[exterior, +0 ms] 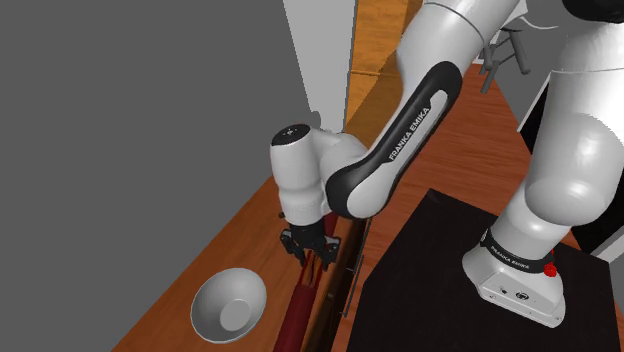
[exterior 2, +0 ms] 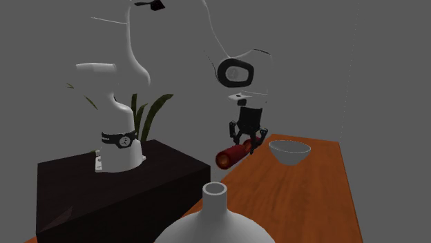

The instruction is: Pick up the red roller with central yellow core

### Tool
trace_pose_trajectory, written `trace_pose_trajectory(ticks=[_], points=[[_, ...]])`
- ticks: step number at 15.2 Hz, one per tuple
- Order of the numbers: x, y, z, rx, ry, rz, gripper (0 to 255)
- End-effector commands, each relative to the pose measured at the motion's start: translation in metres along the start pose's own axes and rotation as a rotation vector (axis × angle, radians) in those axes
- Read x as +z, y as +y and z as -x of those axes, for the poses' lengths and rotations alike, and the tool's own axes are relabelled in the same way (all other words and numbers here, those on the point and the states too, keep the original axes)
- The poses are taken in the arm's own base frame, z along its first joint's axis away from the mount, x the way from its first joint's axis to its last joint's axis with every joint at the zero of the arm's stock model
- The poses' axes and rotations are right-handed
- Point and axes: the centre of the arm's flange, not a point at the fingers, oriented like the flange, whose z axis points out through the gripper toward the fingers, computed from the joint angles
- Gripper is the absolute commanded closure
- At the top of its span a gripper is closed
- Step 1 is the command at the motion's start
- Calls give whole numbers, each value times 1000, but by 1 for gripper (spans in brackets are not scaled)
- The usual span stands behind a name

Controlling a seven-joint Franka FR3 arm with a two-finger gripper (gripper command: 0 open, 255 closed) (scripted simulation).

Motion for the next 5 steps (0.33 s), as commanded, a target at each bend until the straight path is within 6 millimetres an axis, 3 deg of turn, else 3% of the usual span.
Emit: trace_pose_trajectory(ticks=[1,5], points=[[-11,2,1,0,0,0,255],[-23,4,1,0,0,0,255]])
